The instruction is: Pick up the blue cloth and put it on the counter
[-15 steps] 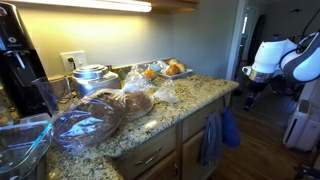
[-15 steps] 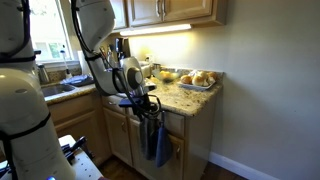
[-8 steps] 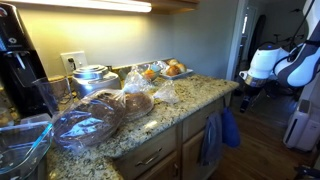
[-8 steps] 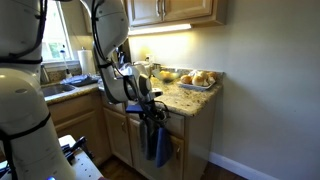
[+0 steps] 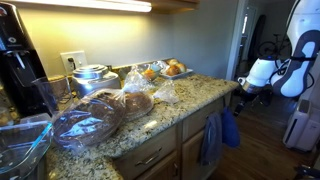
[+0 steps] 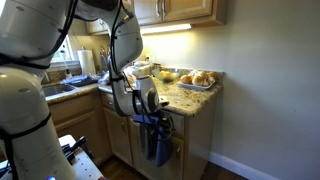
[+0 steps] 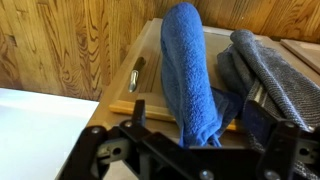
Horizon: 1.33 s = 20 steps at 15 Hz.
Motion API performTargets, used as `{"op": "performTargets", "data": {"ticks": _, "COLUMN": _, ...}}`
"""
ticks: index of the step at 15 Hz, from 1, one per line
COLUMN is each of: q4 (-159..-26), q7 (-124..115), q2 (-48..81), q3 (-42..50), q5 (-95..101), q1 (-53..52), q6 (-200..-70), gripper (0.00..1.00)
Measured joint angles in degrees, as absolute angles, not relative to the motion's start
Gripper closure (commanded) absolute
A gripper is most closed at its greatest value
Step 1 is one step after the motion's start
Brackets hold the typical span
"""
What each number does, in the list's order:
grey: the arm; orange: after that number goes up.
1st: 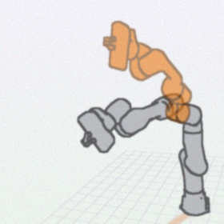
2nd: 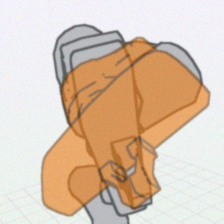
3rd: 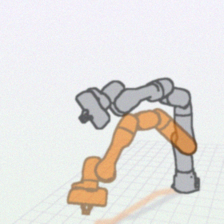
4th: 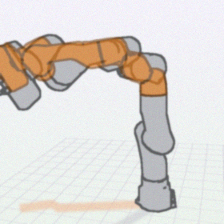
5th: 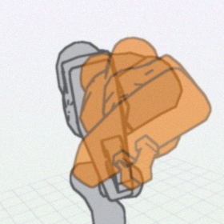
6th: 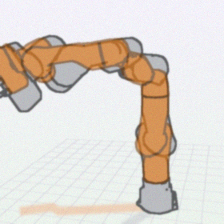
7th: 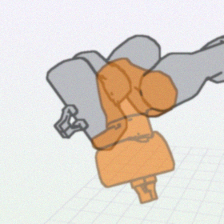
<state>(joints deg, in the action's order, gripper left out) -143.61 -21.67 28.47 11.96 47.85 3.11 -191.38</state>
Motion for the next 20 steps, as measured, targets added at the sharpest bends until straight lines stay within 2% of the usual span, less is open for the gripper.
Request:
{"op": "performTargets", "data": {"ticks": 4, "q4": -142.11, "q7": -21.66, "q2": 33.64, "q3": 13.08, "q5": 46.0, "q1": 2.17, "q6": -197.98, "gripper": 0.0}}
{"op": "performTargets", "data": {"ticks": 6, "q4": -141.45, "q7": -16.68, "q2": 34.84, "q3": 8.51, "q5": 39.24, "q1": 4.91, "q6": -197.8, "gripper": 0.0}}
{"op": "performTargets", "data": {"ticks": 7, "q4": -141.09, "q7": -13.98, "q2": 35.19, "q3": 6.01, "q5": 35.93, "q1": 6.44, "q6": -197.78, "gripper": 0.09}}
{"op": "performTargets", "data": {"ticks": 8, "q4": -140.76, "q7": -11.44, "q2": 35.51, "q3": 3.81, "q5": 32.89, "q1": 7.78, "q6": -197.78, "gripper": 0.27}}
{"op": "performTargets", "data": {"ticks": 10, "q4": -140.34, "q7": -7.38, "q2": 36.07, "q3": 0.77, "q5": 28.21, "q1": 9.62, "q6": -197.78, "gripper": 0.42}}
{"op": "performTargets", "data": {"ticks": 17, "q4": -139.95, "q7": 0.53, "q2": 36.56, "q3": -1.19, "q5": 20.84, "q1": 10.67, "q6": -197.78, "gripper": 0.87}}
{"op": "performTargets", "data": {"ticks": 20, "q4": -140.28, "q7": 3.52, "q2": 36.3, "q3": -0.57, "q5": 19.31, "q1": 10.03, "q6": -197.79, "gripper": 0.92}}
